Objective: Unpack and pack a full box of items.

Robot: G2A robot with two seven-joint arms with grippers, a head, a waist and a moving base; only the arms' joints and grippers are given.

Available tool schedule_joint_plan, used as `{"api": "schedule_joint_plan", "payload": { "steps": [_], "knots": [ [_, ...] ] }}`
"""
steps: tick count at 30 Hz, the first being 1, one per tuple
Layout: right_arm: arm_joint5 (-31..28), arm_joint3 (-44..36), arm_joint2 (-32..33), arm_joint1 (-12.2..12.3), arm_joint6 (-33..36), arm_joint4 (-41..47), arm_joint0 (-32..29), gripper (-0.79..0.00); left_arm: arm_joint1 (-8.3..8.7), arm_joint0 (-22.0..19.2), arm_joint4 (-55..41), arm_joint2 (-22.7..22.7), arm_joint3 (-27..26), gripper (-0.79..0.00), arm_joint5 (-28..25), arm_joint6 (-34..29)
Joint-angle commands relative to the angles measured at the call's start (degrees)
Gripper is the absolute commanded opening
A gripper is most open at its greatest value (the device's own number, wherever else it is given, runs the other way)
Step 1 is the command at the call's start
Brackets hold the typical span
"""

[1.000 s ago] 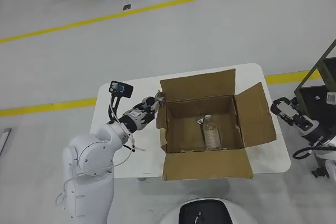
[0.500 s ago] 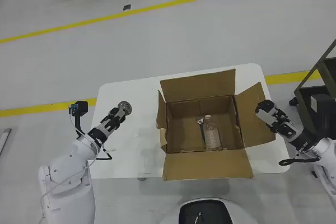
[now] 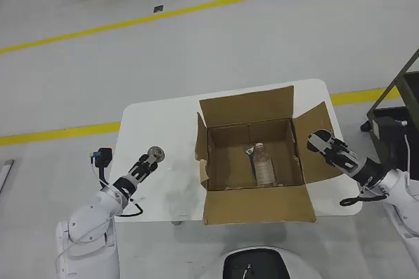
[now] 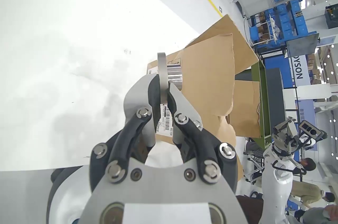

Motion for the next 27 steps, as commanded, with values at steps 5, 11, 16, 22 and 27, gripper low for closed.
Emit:
{"api": "schedule_joint_plan", "payload": {
  "steps": [5, 11, 16, 22, 27],
  "knots": [
    [0.00, -0.02, 0.02, 0.00, 0.00, 0.00, -0.02, -0.785, 0.00, 0.00, 0.00, 0.00, 0.00, -0.785, 0.00, -0.01],
    [0.14, -2.08, -0.15, 0.05, -0.18, -3.65, 0.03, -0.785, -0.02, 0.39, -0.76, 0.34, -0.14, -0.785, 0.49, 0.65],
    [0.87, -5.34, -1.39, 0.04, -1.18, -11.78, -0.95, -0.785, 0.28, 2.27, -2.84, -0.10, 0.01, -0.785, 4.81, -0.53],
    [1.70, -5.43, -4.00, -0.11, -2.96, -19.68, -0.84, -0.785, 0.72, 4.89, -3.05, 0.06, 4.83, -0.785, 7.63, -1.31],
    [1.90, -4.91, -5.81, -0.26, -4.30, -22.34, -0.16, -0.785, 0.96, 4.99, -2.96, 1.69, 9.94, -0.785, 9.11, -0.87]
  ]
}}
